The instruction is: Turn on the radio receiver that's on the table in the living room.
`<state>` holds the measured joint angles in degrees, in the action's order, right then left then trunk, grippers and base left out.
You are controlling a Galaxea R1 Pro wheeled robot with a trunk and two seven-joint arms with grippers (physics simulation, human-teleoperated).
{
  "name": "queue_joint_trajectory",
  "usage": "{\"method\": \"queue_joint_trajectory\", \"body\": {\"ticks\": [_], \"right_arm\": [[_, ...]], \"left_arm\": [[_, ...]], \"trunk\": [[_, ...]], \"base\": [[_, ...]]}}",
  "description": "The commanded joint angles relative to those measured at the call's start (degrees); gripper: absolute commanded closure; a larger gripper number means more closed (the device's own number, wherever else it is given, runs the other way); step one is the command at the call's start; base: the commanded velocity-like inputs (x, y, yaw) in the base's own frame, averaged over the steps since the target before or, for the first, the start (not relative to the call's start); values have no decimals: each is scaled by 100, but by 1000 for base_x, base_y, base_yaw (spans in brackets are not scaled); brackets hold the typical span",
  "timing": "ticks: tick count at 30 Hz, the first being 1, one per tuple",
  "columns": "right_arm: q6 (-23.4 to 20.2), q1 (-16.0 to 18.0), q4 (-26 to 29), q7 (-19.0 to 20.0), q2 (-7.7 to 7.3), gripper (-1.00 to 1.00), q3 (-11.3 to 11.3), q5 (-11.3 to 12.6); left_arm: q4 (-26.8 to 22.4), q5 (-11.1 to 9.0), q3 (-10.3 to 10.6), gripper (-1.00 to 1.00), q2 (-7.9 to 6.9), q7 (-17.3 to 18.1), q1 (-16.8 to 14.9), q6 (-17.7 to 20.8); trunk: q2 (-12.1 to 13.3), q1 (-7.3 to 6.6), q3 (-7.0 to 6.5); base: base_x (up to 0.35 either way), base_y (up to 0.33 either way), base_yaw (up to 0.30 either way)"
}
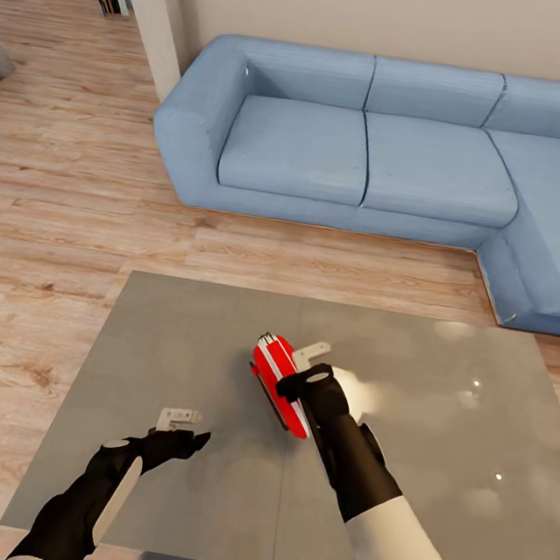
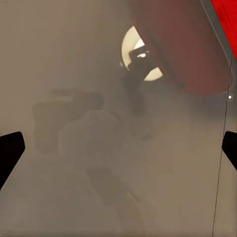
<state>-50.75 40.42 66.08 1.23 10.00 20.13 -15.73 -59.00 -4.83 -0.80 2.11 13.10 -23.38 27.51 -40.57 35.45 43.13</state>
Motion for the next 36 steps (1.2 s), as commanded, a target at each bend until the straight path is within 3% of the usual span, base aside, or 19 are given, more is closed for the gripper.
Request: {"method": "queue_joint_trajectory", "body": {"ticks": [1,11,14,36], "right_arm": [[4,0,-9,0,0,-100,0,0],[149,246,-462,4,0,-100,0,12],[246,392,-700,8,0,-100,0,195],[278,432,-772,31,0,-100,0,427]], "left_arm": [[2,0,0,-100,0,0,0,0],[11,1,1,-100,0,0,0,0],[12,-1,1,-100,0,0,0,-1],[12,0,1,-100,0,0,0,-2]], "trunk": [[0,0,0],[0,0,0],[0,0,0],[0,0,0]], "base": [[0,0,0],[0,0,0],[0,0,0],[0,0,0]]}}
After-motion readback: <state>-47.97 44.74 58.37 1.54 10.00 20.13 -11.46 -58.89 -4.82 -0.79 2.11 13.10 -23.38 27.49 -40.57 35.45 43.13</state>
